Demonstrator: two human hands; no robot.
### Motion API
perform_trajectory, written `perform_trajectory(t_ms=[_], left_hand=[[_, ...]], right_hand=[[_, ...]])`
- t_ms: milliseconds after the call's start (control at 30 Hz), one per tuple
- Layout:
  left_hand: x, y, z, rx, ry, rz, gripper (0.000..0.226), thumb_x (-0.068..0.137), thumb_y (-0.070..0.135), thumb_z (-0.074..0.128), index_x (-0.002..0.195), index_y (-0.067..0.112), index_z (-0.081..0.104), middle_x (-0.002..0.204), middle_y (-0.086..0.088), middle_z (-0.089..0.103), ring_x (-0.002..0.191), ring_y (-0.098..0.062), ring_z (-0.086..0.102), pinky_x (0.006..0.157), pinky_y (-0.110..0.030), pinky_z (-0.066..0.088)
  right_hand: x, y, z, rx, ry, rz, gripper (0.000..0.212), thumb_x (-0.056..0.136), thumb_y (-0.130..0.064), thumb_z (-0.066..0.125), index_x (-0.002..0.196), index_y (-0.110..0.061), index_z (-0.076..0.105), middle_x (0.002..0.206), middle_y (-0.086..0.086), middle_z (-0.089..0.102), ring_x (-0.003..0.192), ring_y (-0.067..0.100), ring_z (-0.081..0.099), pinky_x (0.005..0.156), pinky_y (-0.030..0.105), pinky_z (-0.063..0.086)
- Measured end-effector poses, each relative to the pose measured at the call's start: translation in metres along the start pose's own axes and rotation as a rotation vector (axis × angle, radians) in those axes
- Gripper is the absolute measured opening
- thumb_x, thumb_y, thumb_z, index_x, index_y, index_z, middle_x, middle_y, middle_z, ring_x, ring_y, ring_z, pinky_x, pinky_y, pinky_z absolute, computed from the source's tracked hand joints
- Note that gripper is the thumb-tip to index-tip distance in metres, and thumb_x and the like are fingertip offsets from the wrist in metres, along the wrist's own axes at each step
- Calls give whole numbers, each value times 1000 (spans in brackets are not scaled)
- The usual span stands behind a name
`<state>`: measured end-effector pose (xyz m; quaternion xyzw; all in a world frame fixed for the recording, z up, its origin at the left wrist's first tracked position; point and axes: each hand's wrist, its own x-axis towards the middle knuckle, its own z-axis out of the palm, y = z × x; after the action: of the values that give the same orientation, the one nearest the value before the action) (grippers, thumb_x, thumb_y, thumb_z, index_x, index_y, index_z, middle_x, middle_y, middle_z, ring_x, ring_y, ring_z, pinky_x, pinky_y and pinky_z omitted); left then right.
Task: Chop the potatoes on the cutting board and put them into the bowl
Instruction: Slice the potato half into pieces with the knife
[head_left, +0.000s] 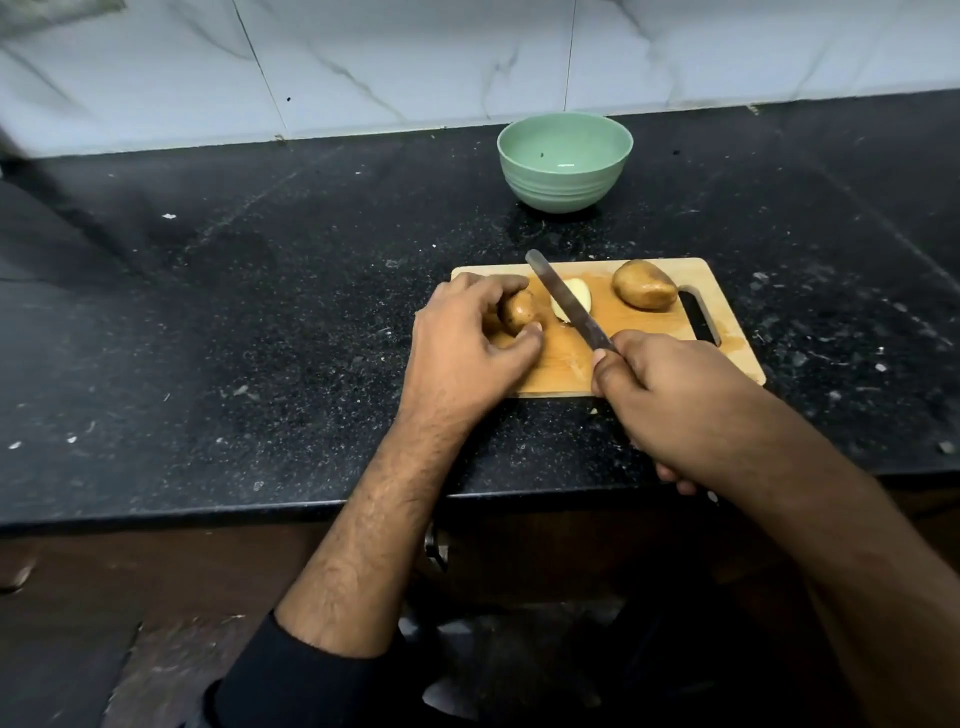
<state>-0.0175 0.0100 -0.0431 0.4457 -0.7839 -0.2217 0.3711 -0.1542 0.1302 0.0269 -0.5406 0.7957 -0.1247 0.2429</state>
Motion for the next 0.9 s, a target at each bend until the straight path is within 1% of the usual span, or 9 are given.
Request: perform_trajectory(t_ms=[167, 233, 300, 367, 433, 500, 600, 700, 900], left_hand=[[0, -1, 0, 84, -74, -57, 46, 78, 47, 68, 121, 32, 71, 103, 10, 55, 109, -15, 50, 104, -47, 41], [-1, -1, 0, 113, -86, -54, 49, 82, 47, 69, 129, 30, 66, 107, 10, 56, 112, -14, 50, 107, -44, 36], [-3, -1, 0, 115, -91, -54, 55, 84, 48, 64, 135, 26, 59, 112, 10, 58, 114, -13, 51, 107, -47, 36], [-5, -2, -1, 55, -68, -68, 50, 84, 45, 64, 130, 26, 58, 111, 14, 61, 112, -13, 54, 107, -50, 40], [-6, -3, -2, 36, -52, -58, 39, 86, 40, 68, 121, 26, 62, 109, 17, 60, 110, -12, 55, 106, -50, 41], [-7, -3, -2, 36, -44, -48, 32, 87, 38, 70, 116, 25, 66, 108, 16, 61, 109, -12, 57, 106, -50, 42], [-7, -1, -3, 23, -34, -53, 31, 87, 38, 72, 115, 25, 68, 110, 12, 64, 109, -13, 59, 106, -49, 43], [-9, 1, -4, 70, -24, -27, 27, 89, 35, 71, 114, 25, 68, 110, 10, 64, 108, -14, 58, 108, -46, 38], [-12, 1, -2, 151, -20, 12, 29, 91, 36, 68, 118, 26, 67, 109, 9, 62, 108, -14, 54, 102, -43, 36]], right_hand=[[1, 3, -1, -9, -22, 0, 33, 107, -45, 32, 110, -23, 56, 77, 5, 66, 47, 17, 65, 42, 29, 55], [3, 6, -2, 2, -14, 2, 32, 107, -45, 32, 112, -23, 56, 78, 5, 65, 47, 16, 65, 42, 27, 54], [5, 7, -1, 4, -13, 2, 32, 107, -45, 32, 112, -23, 56, 77, 5, 65, 46, 15, 64, 41, 25, 51], [5, 8, 0, 5, -16, -19, 32, 107, -46, 33, 106, -23, 55, 74, 5, 65, 44, 14, 62, 41, 24, 49], [5, 9, 3, -31, -7, -61, 33, 107, -49, 33, 99, -23, 52, 74, 3, 64, 48, 14, 62, 42, 28, 48], [5, 9, 6, -71, 19, -95, 33, 106, -51, 35, 102, -22, 51, 77, 2, 61, 55, 13, 57, 48, 28, 43], [3, 7, 9, -58, 35, -106, 30, 106, -49, 40, 111, -22, 51, 82, -1, 58, 60, 12, 55, 51, 29, 41], [0, 6, 9, -82, 35, -108, 27, 106, -45, 40, 106, -22, 53, 79, -1, 58, 57, 12, 55, 49, 28, 40], [-2, 5, 14, -172, 85, -116, 40, 108, -47, 31, 103, -20, 59, 80, 3, 63, 58, 15, 56, 51, 28, 43]])
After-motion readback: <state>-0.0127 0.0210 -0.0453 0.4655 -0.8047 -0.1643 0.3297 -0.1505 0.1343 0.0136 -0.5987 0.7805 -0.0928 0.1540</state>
